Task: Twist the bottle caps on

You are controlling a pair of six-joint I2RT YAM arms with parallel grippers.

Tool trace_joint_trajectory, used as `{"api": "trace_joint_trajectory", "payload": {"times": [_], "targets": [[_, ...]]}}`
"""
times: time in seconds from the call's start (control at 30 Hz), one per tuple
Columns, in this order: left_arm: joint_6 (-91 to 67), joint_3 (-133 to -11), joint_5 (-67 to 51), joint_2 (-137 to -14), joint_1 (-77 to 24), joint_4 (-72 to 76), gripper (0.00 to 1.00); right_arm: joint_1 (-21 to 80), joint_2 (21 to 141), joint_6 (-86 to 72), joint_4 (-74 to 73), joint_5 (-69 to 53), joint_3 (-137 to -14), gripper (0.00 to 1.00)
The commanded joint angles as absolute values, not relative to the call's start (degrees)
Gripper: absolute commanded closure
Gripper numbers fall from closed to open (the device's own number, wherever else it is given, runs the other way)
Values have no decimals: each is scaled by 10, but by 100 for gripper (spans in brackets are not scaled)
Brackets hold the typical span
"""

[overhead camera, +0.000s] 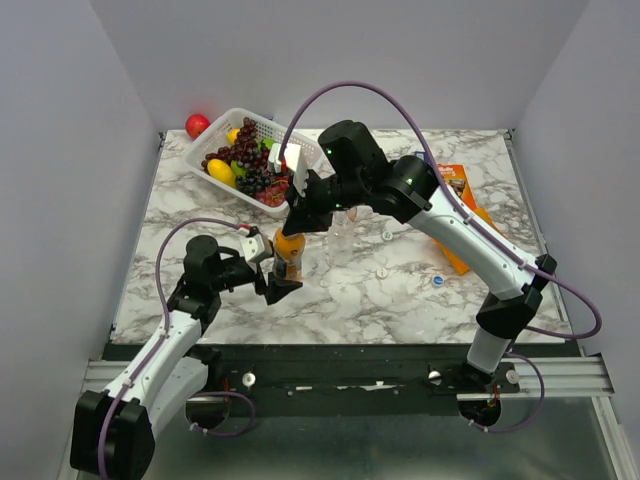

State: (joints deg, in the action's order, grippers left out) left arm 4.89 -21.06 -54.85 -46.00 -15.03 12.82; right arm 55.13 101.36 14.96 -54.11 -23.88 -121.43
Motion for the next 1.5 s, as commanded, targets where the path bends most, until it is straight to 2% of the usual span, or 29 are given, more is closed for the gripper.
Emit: {"api": "trace_joint_trajectory", "payload": {"times": [0.0,0.53,0.7,0.83,0.9,0.93,1.03,1.13,1.23,1.27,1.33,1.37,1.4,1.47], "targets": [[40,-213,-548,-468,-156,191,1,551,1013,138,-552,-261,-1222,99],[38,-214,-546,-515,-179,233,12,550,1023,132,-547,-271,-1233,99],[30,-212,-545,-518,-179,236,22,551,1022,131,-545,-271,-1229,99],[16,-212,-538,-511,-179,242,36,550,1017,127,-543,-262,-1220,98],[8,-214,-521,-508,-179,240,41,550,1012,126,-543,-246,-1216,87],[3,-215,-515,-504,-179,237,42,551,1010,130,-547,-240,-1215,67],[2,-212,-501,-484,-179,236,43,551,991,145,-558,-204,-1216,36],[-18,-209,-488,-458,-179,215,49,548,956,167,-571,-156,-1216,24],[-19,-202,-475,-424,-180,189,63,520,906,177,-587,-154,-1199,23],[-21,-198,-469,-417,-180,183,72,492,890,180,-591,-162,-1185,21],[-20,-193,-456,-399,-181,170,83,454,864,190,-602,-181,-1130,20],[-15,-189,-452,-396,-182,164,96,406,836,207,-602,-207,-1105,20],[-10,-185,-445,-395,-182,163,100,383,823,223,-600,-217,-1040,20],[14,-172,-419,-397,-183,165,100,327,791,292,-591,-235,-979,20]]}}
